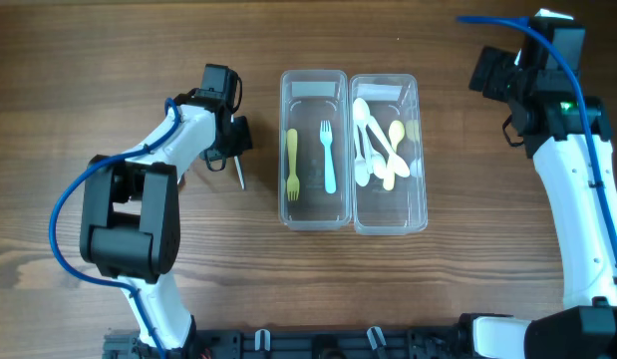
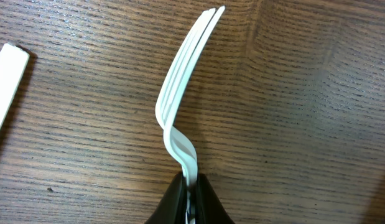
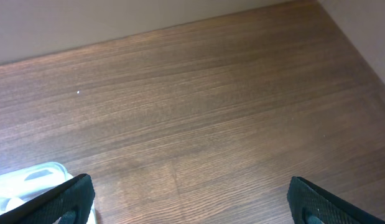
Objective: Pack container
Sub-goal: 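Move the left gripper back and grasp a white fork, then carry the white fork into the left container and release it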
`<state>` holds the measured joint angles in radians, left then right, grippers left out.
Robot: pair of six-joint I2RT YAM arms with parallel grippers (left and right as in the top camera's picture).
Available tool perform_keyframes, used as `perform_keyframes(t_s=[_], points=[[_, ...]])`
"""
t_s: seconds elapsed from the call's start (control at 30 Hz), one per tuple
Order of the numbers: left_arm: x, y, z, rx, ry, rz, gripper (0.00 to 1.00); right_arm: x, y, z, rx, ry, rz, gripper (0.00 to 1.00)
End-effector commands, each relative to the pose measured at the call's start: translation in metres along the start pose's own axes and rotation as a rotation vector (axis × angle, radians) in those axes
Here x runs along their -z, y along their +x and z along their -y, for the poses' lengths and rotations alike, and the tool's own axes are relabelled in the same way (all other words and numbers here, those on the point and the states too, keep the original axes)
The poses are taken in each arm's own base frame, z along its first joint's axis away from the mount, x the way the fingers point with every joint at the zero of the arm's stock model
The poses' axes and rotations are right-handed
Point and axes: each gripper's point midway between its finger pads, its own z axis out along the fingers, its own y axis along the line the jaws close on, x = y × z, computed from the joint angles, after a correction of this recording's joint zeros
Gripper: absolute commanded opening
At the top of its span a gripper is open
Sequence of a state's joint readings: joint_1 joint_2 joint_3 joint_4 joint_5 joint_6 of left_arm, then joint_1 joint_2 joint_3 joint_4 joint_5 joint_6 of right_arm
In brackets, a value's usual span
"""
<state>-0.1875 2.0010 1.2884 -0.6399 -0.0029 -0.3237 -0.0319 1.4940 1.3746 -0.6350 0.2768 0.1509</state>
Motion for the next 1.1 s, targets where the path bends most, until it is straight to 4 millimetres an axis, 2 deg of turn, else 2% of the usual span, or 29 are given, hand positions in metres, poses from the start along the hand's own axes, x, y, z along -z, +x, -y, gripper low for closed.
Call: perform_keyframes(t_s=[0.0,0.13,0.27,0.37,0.4,0.5,0.6,0.7,0.8,0.87,1.07], points=[[-0.011,0.009,-0.004,-0.003,-0.011,-0.038,0.04,-0.001,-0.002,0.001,0.016,0.004,0.004,1.00],[-0.005,0.005,-0.003,-0.031,-0.007,-0.026,0.04,-0.001,-0.002,0.001,0.016,0.004,0.004,1.00],[0.043,-0.023,0.008,-0.032,0.024,0.068,0.04,-0.001,-0.002,0.001,0.016,0.004,0.004,1.00],[0.087,-0.039,0.024,-0.041,0.096,0.143,0.04,-0.001,-0.002,0.001,0.016,0.004,0.004,1.00],[0.108,-0.043,0.034,-0.050,0.145,0.181,0.04,-0.001,-0.002,0.001,0.016,0.004,0.004,1.00],[0.152,-0.045,0.056,-0.084,0.250,0.262,0.04,-0.001,-0.002,0.001,0.016,0.004,0.004,1.00],[0.196,-0.039,0.078,-0.135,0.329,0.347,0.04,-0.001,-0.002,0.001,0.016,0.004,0.004,1.00],[0.224,-0.027,0.099,-0.190,0.379,0.394,0.04,-0.001,-0.002,0.001,0.016,0.004,0.004,1.00],[0.229,-0.012,0.118,-0.254,0.402,0.392,0.04,-0.001,-0.002,0.001,0.016,0.004,0.004,1.00],[0.221,-0.002,0.131,-0.315,0.394,0.373,0.04,-0.001,-0.002,0.001,0.016,0.004,0.004,1.00],[0.162,0.027,0.164,-0.410,0.348,0.238,0.04,-0.001,-0.002,0.001,0.016,0.004,0.004,1.00]])
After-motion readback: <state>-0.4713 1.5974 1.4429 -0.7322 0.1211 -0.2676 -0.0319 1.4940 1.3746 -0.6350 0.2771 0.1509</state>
